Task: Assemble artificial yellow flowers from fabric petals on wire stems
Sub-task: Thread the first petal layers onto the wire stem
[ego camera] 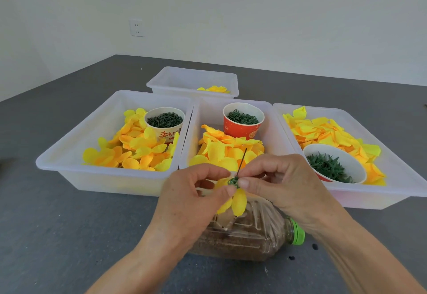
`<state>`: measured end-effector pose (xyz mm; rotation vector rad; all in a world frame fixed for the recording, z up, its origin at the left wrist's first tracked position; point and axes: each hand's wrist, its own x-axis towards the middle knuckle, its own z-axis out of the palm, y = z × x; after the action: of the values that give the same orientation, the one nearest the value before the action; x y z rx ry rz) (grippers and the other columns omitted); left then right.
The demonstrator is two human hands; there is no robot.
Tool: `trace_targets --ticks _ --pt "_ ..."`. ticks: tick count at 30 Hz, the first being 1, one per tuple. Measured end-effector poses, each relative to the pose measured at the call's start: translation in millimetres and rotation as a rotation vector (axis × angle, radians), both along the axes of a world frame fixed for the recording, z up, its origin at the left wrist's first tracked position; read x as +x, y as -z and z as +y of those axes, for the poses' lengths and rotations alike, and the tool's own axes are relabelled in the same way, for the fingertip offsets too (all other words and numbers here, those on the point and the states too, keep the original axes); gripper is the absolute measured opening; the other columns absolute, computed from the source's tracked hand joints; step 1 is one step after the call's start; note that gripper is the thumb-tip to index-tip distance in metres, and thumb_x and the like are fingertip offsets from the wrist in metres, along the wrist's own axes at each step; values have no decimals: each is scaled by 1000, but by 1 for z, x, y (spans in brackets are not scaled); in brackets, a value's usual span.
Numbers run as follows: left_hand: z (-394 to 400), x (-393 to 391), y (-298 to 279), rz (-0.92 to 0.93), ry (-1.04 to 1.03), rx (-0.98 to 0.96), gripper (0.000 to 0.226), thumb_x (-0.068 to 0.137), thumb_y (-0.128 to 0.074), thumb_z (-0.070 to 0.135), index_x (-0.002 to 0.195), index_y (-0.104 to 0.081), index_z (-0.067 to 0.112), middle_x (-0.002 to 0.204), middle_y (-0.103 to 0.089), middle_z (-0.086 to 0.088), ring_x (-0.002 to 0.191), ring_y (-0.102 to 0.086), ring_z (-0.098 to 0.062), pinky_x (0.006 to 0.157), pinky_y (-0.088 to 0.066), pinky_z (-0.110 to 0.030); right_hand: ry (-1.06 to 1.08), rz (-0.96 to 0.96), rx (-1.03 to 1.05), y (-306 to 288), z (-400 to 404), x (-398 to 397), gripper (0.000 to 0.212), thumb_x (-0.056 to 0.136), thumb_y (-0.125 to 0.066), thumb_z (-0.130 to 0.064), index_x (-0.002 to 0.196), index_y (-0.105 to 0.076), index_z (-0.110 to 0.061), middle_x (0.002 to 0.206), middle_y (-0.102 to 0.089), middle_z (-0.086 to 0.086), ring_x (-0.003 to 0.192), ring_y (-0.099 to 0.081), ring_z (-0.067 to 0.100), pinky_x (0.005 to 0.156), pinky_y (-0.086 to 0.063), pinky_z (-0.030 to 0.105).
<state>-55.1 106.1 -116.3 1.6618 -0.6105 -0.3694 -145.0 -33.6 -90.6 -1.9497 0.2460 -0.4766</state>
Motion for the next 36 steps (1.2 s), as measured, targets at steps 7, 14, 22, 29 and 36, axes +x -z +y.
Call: trace_targets --ticks 7,14,22,29,36 --pt "-3 1 -6 -161 -15 -30 18 73 -75 14 67 -73 31 76 -69 13 72 -60 0 69 -48 -23 37 37 -104 -2 1 1 18 73 -76 -8 67 -72 -25 70 -69 -1 67 -62 19 66 -51 30" --pt "-6 6 -13 -204 4 114 20 69 -79 16 57 -69 29 74 -67 18 53 -51 8 56 -34 -14 -13 139 -163 -8 -2 5 18 73 -76 -7 66 -71 -23 64 -67 -10 63 -60 2 64 -48 18" --pt "-1 8 -13 -155 13 177 19 63 -83 23 69 -70 36 66 -63 23 67 -56 6 64 -40 -18 -7 151 -8 -6 -3 2 17 71 -77 -4 71 -74 -22 71 -72 0 67 -64 8 67 -54 19" --pt "11 10 -7 -133 14 212 24 58 -84 30 78 -73 38 82 -68 13 87 -60 0 71 -43 -19 46 162 45 -3 -5 -6 13 70 -78 -7 74 -76 -19 76 -74 4 71 -66 11 71 -54 24" --pt "5 6 -8 -118 -18 75 18 68 -79 22 68 -74 39 76 -71 7 83 -65 -12 83 -52 -40 54 106 78 2 5 -4 12 66 -79 -18 67 -75 -29 70 -73 -4 65 -66 5 63 -53 17"
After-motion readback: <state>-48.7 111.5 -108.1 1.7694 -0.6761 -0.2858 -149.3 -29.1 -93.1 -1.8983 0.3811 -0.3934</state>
